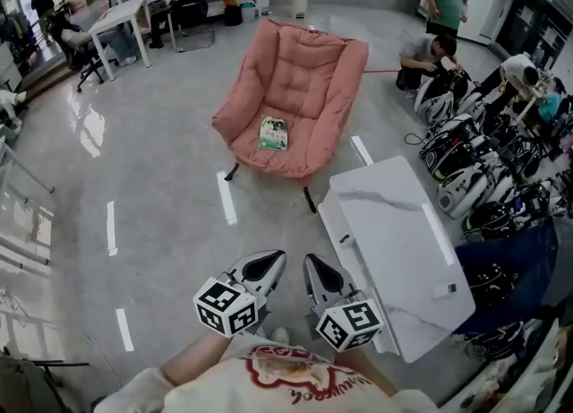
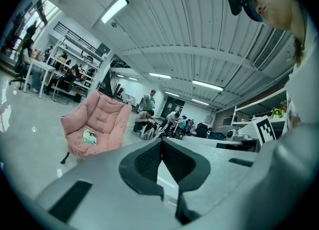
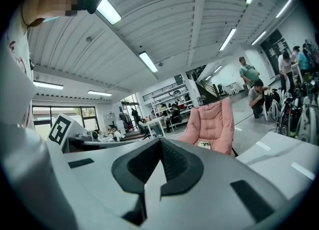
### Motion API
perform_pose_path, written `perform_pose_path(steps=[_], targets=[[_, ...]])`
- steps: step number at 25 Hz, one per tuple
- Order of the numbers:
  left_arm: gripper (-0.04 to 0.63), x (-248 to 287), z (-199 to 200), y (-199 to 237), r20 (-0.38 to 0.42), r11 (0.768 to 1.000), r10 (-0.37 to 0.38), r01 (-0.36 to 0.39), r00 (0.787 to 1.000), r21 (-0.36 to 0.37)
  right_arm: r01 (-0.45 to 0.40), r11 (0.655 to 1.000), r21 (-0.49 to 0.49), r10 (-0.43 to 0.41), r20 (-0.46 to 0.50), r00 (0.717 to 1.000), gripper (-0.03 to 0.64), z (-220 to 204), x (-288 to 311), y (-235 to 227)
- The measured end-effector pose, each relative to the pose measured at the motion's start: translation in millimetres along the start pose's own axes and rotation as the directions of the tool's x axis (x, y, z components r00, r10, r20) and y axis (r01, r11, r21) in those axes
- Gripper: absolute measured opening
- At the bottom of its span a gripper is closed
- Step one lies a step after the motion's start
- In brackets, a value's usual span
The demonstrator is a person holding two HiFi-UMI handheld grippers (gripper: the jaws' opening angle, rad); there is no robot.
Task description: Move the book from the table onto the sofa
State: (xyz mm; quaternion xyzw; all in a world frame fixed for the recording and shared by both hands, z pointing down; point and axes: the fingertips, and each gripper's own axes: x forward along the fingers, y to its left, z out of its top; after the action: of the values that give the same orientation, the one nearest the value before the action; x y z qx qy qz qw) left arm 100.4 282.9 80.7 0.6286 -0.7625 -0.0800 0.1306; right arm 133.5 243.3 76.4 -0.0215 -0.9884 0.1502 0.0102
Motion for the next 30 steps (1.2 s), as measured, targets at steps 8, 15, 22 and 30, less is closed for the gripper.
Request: perform_pose_path(steps=[8, 15, 22, 30], targets=[[0.005, -15.8, 19.4, -7.9, 0.012, 0.999, -0.037, 0.036, 0.999, 0.028, 0.051, 0.998, -0.048, -0.051, 0.0, 0.999, -0.002, 15.8, -5.9, 17.6], [0.005, -36.0, 14.2, 2.7, 0.009, 0.999, -0.032, 0.032, 0.999, 0.024, 0.035, 0.997, -0.072, -0.037, -0.03, 0.999, -0.002, 3.3, 8.6, 42.2], [0.005, -51.3, 14.6, 15.2, 0.013, 1.0, -0.013, 0.013, 1.0, 0.016, 0.039, 0.995, -0.091, -0.041, -0.021, 0.999, -0.002, 1.2, 18.7, 56.8], [0.005, -56.0, 21.8, 13.5, 0.017, 0.999, -0.015, 0.015, 1.0, 0.032, 0.025, 0.995, -0.101, -0.026, -0.011, 1.0, -0.002, 8.2, 22.3, 67.1]])
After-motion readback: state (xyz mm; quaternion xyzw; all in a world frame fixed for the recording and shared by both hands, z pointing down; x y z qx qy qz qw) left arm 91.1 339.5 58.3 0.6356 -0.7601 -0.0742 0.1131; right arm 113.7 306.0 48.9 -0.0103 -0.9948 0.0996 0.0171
